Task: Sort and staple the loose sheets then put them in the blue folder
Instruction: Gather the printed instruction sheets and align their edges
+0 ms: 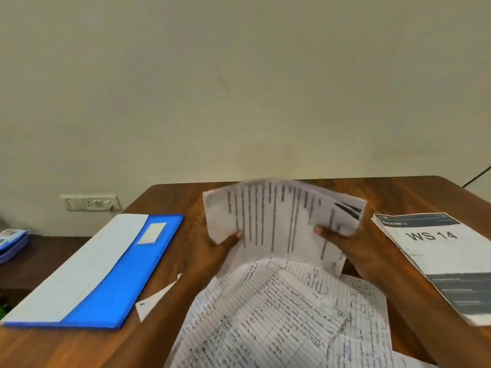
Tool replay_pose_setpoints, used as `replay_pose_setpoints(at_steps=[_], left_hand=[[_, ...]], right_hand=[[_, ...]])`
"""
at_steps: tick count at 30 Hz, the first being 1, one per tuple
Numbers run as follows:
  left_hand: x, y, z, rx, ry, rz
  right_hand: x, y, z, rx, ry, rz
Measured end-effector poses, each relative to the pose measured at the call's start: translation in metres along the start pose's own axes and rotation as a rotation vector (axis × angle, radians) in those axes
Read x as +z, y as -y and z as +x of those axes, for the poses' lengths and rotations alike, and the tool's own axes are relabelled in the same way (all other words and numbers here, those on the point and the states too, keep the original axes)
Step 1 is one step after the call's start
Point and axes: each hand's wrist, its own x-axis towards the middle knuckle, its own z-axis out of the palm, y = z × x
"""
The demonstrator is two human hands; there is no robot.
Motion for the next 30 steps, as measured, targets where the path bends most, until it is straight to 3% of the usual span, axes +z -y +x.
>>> replay_pose_setpoints(at_steps=[3,6,12,16,20,21,22,24,26,28,30], left_hand=[[0.007,0.02,-0.014,-0.096,0.02,-0.09],[0.001,0.012,-0.009,-0.067,-0.046,-0.065],[0.006,0.019,-0.005,-0.089,-0.006,-0.11],[0.006,0.026,0.0,-0.067,-0.037,-0.106],[0.006,0.03,0.002,-0.053,-0.039,-0.11],[0.005,0.03,0.002,-0.048,-0.04,-0.113],[0.005,0.032,0.003,-0.045,-0.039,-0.112],[0.005,0.031,0.003,-0.043,-0.038,-0.105],[0.006,0.03,0.003,-0.031,-0.03,-0.11],[0.006,0.028,0.002,-0.023,-0.021,-0.107],[0.006,0.027,0.0,-0.02,-0.029,-0.104]], right_hand=[[0.015,-0.017,-0.02,0.2,0.086,0.06],[0.013,-0.006,-0.002,0.152,-0.022,-0.132],[0.025,-0.038,0.011,0.312,-0.021,-0.074],[0.017,-0.02,0.018,0.178,0.039,-0.456],[0.0,0.022,-0.001,-0.028,-0.19,-0.896],[-0.006,0.035,-0.014,-0.098,-0.134,-0.905],[-0.013,0.048,-0.028,-0.105,0.04,-0.852],[-0.011,0.056,-0.06,0.052,0.513,-0.754],[0.001,0.018,-0.081,0.076,0.866,-0.898],[0.013,-0.036,-0.089,-0.009,1.024,-1.08],[0.009,-0.068,-0.099,-0.201,1.025,-1.16]])
